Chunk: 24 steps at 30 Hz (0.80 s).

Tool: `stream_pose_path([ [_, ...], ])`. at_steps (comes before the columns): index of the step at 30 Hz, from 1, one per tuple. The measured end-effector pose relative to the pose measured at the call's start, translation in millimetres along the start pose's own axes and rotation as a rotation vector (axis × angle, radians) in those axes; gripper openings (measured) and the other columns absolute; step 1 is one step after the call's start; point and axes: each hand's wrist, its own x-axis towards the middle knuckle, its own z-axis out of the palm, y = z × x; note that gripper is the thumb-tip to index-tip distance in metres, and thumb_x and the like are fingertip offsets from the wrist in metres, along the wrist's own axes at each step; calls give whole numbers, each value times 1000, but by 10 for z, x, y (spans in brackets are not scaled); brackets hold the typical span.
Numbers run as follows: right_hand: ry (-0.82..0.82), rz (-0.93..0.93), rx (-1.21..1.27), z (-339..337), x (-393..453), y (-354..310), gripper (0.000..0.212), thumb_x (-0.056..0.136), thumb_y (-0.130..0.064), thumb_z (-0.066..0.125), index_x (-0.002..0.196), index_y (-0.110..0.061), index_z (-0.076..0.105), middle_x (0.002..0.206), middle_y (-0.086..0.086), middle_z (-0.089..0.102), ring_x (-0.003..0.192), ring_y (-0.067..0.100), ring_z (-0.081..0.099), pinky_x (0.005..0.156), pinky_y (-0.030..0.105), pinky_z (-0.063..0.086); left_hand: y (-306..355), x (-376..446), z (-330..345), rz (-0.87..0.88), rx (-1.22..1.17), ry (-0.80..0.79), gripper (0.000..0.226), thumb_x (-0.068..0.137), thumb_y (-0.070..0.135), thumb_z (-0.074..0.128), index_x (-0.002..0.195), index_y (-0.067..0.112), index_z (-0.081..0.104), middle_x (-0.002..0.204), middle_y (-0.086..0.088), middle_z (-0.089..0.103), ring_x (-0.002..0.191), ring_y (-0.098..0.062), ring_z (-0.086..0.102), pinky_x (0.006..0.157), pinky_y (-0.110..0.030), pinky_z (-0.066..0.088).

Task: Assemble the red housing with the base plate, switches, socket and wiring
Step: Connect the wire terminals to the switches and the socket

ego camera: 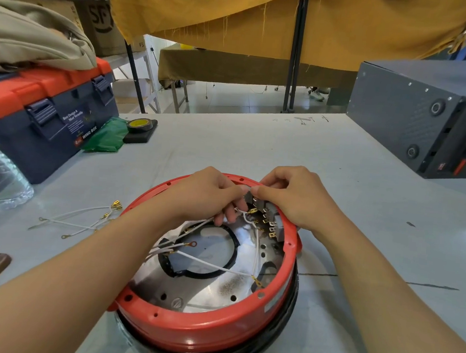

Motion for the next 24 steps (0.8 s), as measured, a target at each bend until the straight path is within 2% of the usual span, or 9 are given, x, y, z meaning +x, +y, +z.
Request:
stream_pose_path([
  [8,9,1,8,4,0,-1,21,76,-33,75,83,-14,71,73,3,69,58,6,57,53,14,42,-47,1,-34,143,211,-71,9,85,14,65,82,15,73,56,2,65,43,-5,52,52,-18,45],
  [13,14,-8,6,4,4,5,21,76,-33,75,84,-13,72,73,2,69,60,5,57,49,6,40,-51,12,-26,216,287,-52,8,83,15,67,81,19,74,50,7,64,44,3,51,51,-9,41],
  [17,13,-11,-6,4,6,9,23,76,-35,75,84,-14,71,73,2,69,58,5,57,48,7,40,-63,2,-27,239,336,-35,12,83,13,66,84,22,73,47,9,61,44,2,50,49,-7,39],
  [24,75,-18,-58,24,3,4,26,72,-37,76,77,-13,67,71,-1,66,62,5,56,53,15,39,-56,-27,4,311,432,41,12,82,12,66,77,23,71,47,11,57,45,3,51,50,-7,37],
])
